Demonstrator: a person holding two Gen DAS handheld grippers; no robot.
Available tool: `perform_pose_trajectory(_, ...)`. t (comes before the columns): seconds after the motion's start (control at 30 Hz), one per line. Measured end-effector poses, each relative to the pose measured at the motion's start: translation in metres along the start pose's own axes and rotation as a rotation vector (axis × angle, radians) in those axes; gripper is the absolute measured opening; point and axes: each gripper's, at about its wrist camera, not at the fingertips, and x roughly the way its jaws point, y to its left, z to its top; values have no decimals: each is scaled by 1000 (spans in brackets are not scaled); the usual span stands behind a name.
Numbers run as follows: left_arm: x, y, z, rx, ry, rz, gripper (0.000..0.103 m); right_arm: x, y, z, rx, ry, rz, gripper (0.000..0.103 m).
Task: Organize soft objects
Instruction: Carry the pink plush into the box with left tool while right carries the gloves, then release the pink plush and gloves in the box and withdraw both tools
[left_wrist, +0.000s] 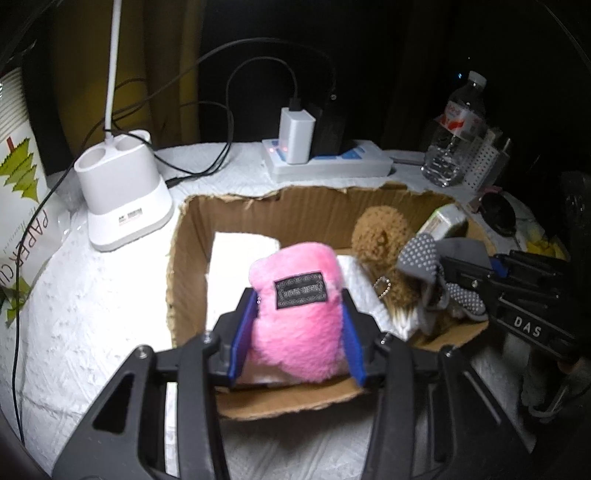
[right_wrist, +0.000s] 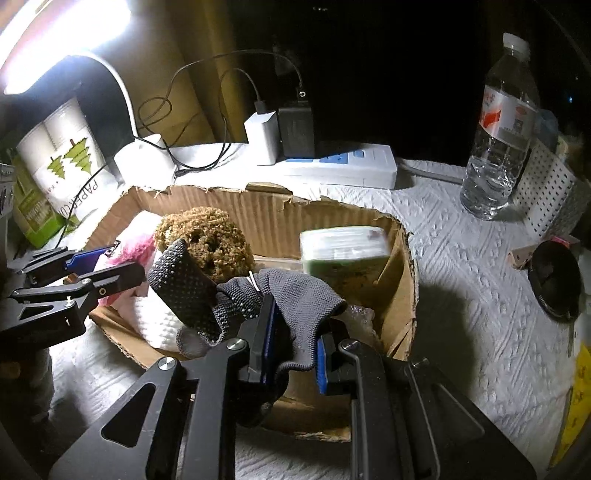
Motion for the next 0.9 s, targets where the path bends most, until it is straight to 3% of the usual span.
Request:
perform_pose_trajectory(0.2,2,-3,0,15,10,18,47,-1,0,-2,20,-5,-5,22)
perform_pose_trajectory(0.33,-2,-2,0,3,1,17,54,-3,-4,-3,49,-8,-21,36)
perform_pose_trajectory(0.43,-8,-1,1,-3,-14,18,72,-11,-7,-3,68,-24,-20,47)
perform_pose_trajectory(0.5,-12,-1,2,-5,-25,15,72,-17,-7,-2,67,-37,-31,53)
perform_pose_trajectory(0.9,-44,-7,-4,7,-71,11,72,-48,-2,-8,66,-82,-47,53)
